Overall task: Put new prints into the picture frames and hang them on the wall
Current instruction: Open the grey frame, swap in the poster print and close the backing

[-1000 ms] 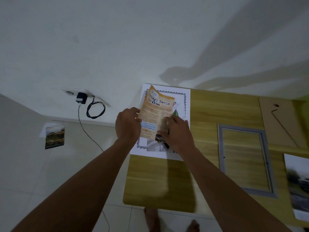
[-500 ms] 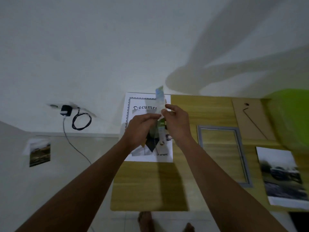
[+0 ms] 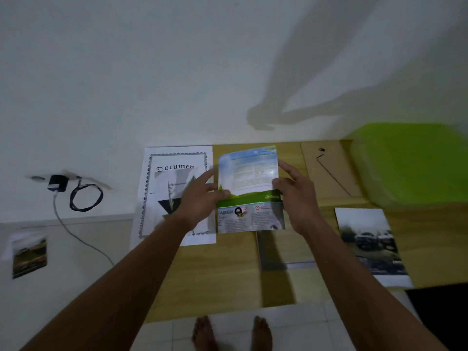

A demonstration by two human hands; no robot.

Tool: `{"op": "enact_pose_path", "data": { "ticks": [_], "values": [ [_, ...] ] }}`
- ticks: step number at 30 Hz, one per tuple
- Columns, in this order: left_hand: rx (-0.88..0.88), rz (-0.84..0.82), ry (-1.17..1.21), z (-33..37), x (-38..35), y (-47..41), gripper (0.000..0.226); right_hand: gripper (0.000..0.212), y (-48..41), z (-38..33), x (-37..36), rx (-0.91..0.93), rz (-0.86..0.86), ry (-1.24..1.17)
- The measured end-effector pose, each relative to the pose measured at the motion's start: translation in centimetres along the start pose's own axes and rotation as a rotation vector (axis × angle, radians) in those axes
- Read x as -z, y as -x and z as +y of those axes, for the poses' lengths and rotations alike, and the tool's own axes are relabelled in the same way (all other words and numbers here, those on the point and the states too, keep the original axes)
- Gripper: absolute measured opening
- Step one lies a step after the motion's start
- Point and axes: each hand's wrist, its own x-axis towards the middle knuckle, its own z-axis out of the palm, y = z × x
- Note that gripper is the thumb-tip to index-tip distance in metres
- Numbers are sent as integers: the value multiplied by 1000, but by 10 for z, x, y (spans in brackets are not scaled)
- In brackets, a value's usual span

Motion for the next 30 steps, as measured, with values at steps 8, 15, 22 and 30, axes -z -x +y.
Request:
{"op": "enact_pose_path", "data": {
  "ticks": [8, 15, 22, 30],
  "values": [
    [-64, 93, -204, -16, -75, 0, 86, 49, -13, 44, 73, -16, 32, 193],
    [-140, 179, -558, -37, -124, 9, 74, 39, -16, 75, 108, 69, -38, 580],
    [-166, 237, -722, -51, -137, 10, 77, 12, -21, 93, 120, 157, -112, 811],
    [-399, 17, -1289, -54, -127, 3, 77, 63, -17, 110, 129, 418, -415, 1192]
  ]
}}
